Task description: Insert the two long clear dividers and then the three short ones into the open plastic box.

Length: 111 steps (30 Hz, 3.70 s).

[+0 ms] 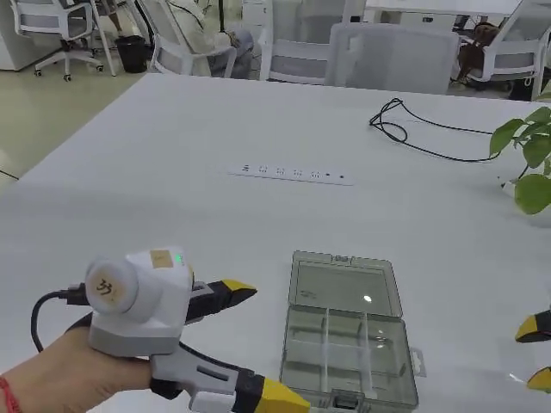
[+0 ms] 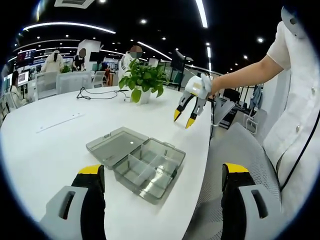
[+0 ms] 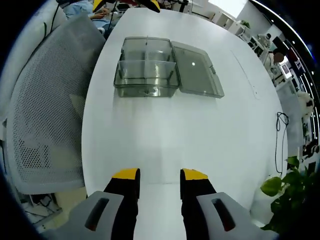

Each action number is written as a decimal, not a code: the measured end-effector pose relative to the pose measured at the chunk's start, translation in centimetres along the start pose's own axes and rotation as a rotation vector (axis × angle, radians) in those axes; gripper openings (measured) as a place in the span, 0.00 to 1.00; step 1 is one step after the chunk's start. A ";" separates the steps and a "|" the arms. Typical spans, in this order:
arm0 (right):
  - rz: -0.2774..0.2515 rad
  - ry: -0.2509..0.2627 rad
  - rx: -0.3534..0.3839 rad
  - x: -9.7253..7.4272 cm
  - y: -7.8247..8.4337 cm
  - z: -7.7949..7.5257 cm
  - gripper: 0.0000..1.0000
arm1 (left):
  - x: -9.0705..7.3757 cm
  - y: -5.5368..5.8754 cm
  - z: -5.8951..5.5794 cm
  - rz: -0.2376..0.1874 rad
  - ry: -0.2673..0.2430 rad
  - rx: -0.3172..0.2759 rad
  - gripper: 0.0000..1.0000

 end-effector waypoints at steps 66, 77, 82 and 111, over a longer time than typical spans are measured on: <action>-0.194 0.065 -0.177 -7.2 -15.7 8.0 0.33 | 8.9 -8.0 -4.8 -0.150 0.173 -0.719 0.00; -0.296 -0.015 -0.090 -8.6 -17.0 8.1 0.34 | 7.9 -7.7 -4.7 -0.141 0.165 -0.552 0.00; -0.355 -0.151 0.007 -9.5 -17.4 8.0 0.26 | 7.0 -8.1 -6.3 -0.158 0.233 -0.308 0.00; -0.313 -0.470 0.011 -10.0 -16.7 12.4 0.03 | 5.8 -8.5 -8.9 -0.218 0.329 0.036 0.00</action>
Point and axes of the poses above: the centre of the closed fingertips' face, and the gripper's own axes: x roughly forward along the fingers, z roughly to its left, y roughly out of its underside, the point moved 1 cm from there along -x, roughly backward along the fingers, and after that the axes turned 14 degrees about x, right-handed, at the moved point
